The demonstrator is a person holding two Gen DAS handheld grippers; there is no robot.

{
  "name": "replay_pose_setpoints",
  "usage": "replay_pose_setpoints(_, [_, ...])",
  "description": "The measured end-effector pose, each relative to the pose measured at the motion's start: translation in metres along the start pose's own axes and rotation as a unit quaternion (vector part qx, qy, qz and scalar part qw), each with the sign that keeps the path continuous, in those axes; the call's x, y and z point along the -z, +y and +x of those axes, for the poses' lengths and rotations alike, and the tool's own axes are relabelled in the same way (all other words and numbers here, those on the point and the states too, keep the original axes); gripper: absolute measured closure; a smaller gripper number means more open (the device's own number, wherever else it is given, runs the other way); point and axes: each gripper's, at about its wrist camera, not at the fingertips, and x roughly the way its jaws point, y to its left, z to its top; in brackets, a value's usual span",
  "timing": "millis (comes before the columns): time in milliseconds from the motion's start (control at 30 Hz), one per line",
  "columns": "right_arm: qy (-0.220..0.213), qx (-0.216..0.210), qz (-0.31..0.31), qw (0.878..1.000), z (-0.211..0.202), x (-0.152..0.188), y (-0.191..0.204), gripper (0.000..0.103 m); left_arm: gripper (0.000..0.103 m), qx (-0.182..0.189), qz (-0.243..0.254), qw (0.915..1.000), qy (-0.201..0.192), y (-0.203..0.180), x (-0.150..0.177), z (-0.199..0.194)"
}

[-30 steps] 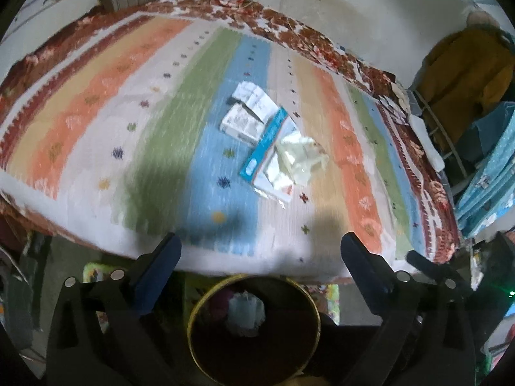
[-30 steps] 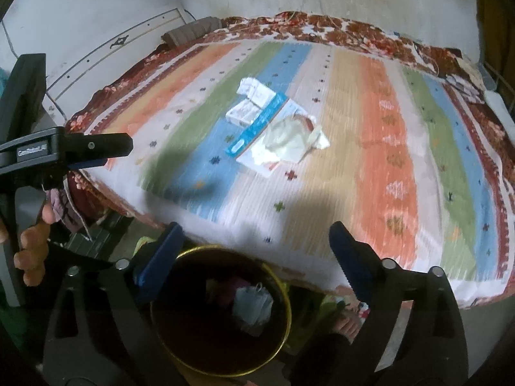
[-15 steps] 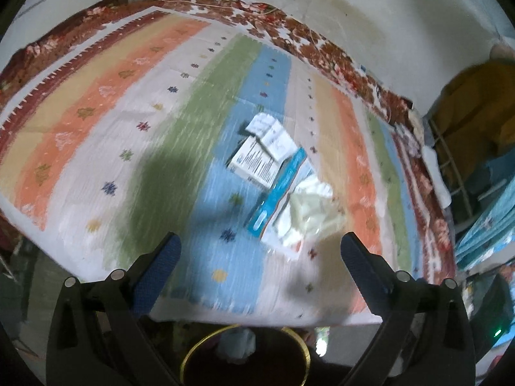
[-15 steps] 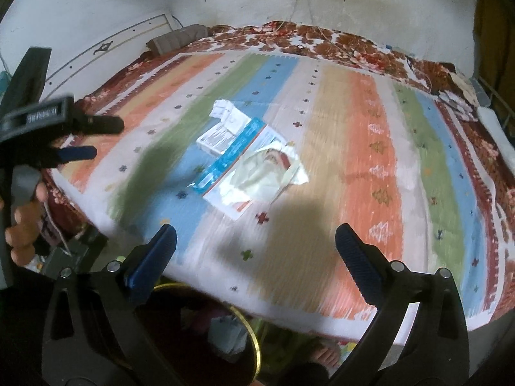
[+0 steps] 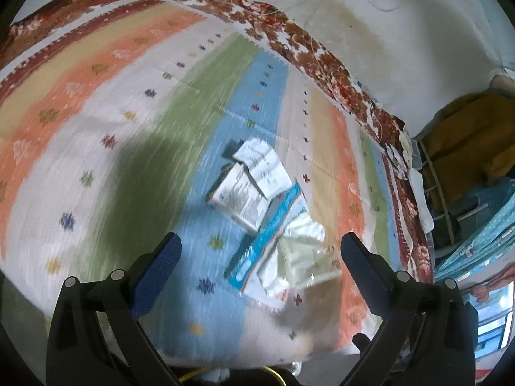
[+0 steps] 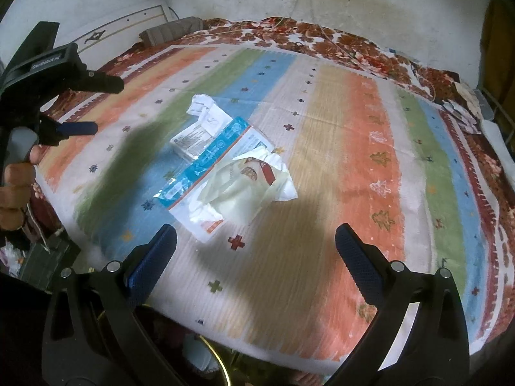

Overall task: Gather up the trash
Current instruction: 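Move both open tools back toward the medicine box and papers, then grasp the white leaflet with the left tool while the right tool grasps the white packet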

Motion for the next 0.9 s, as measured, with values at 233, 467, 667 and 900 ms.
replay_pose_setpoints(233, [-0.018, -0.005, -0.008, 1.000, 0.025, -0.003, -0.003, 0.010, 0.006, 0.023, -0.019, 0.9995, 0.007, 0.018, -0.019, 0.028])
replay_pose_setpoints(467, [-0.030, -0.002, -0.005, 1.000, 0.046, -0.005, -0.008, 0.011, 0.006, 0.044, -0.020, 0.9987, 0.013, 0.026, -0.036, 0.057])
replay_pose_setpoints(667, [-0.036, 0.004, -0.019, 0.999, 0.063, -0.009, -0.011, 0.015, 0.007, 0.080, -0.035, 0.9958, 0.029, 0.029, -0.050, 0.085])
replay_pose_setpoints(900, [-0.021, 0.003, -0.026, 0.999, 0.083, -0.010, -0.014, 0.023, 0.007, 0.111, -0.044, 0.9920, 0.041, 0.027, -0.060, 0.121])
